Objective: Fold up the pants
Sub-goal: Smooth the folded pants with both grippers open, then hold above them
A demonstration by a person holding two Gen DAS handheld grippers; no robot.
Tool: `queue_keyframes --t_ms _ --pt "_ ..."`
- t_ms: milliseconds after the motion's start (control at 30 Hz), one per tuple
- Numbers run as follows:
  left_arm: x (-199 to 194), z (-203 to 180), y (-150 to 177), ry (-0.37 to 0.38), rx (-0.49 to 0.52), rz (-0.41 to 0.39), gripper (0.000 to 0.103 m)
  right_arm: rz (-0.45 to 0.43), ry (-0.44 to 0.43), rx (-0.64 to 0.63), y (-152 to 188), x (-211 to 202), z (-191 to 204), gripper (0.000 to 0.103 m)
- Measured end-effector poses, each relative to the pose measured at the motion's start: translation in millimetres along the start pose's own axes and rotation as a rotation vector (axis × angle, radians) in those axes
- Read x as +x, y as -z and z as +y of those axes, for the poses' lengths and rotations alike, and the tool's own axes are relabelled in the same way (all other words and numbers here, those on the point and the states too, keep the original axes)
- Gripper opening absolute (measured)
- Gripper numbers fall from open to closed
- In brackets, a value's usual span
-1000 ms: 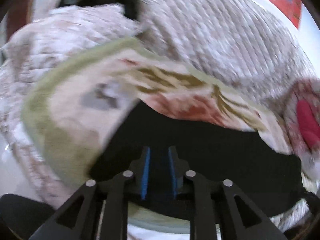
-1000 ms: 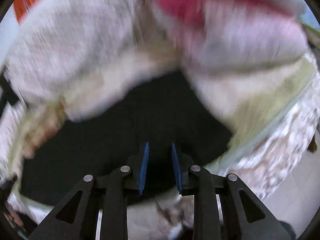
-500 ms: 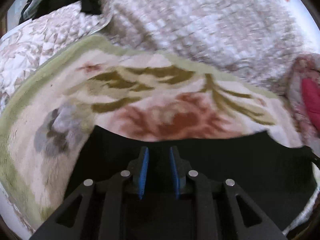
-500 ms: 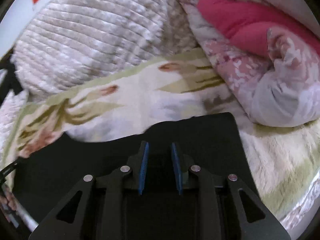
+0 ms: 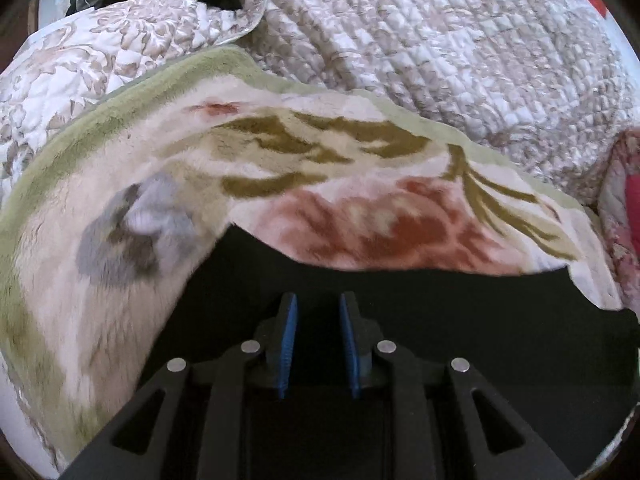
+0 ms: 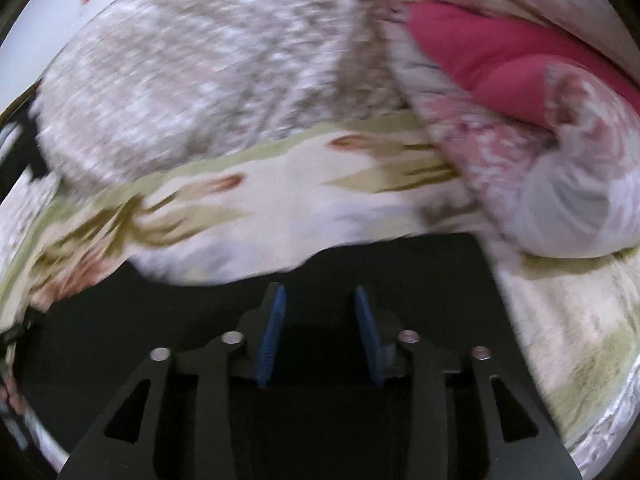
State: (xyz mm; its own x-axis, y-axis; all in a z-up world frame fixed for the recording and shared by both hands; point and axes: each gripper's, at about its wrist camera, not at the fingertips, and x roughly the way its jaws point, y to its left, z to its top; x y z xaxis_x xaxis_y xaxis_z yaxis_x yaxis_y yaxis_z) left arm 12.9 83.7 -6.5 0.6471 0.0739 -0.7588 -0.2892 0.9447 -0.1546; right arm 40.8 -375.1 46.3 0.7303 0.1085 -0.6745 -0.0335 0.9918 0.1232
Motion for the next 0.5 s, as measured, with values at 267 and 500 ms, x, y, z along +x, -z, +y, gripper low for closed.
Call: queue_keyframes --t_ms 267,500 --pt "-40 -49 38 0.072 0.151 -0.032 0.028 0.054 -0.165 -0.209 50 -14 83 0.043" --pt "-46 -76 73 0.089 0.255 -0.035 0.035 0.069 -0.211 -0.354 87 -16 121 0.053"
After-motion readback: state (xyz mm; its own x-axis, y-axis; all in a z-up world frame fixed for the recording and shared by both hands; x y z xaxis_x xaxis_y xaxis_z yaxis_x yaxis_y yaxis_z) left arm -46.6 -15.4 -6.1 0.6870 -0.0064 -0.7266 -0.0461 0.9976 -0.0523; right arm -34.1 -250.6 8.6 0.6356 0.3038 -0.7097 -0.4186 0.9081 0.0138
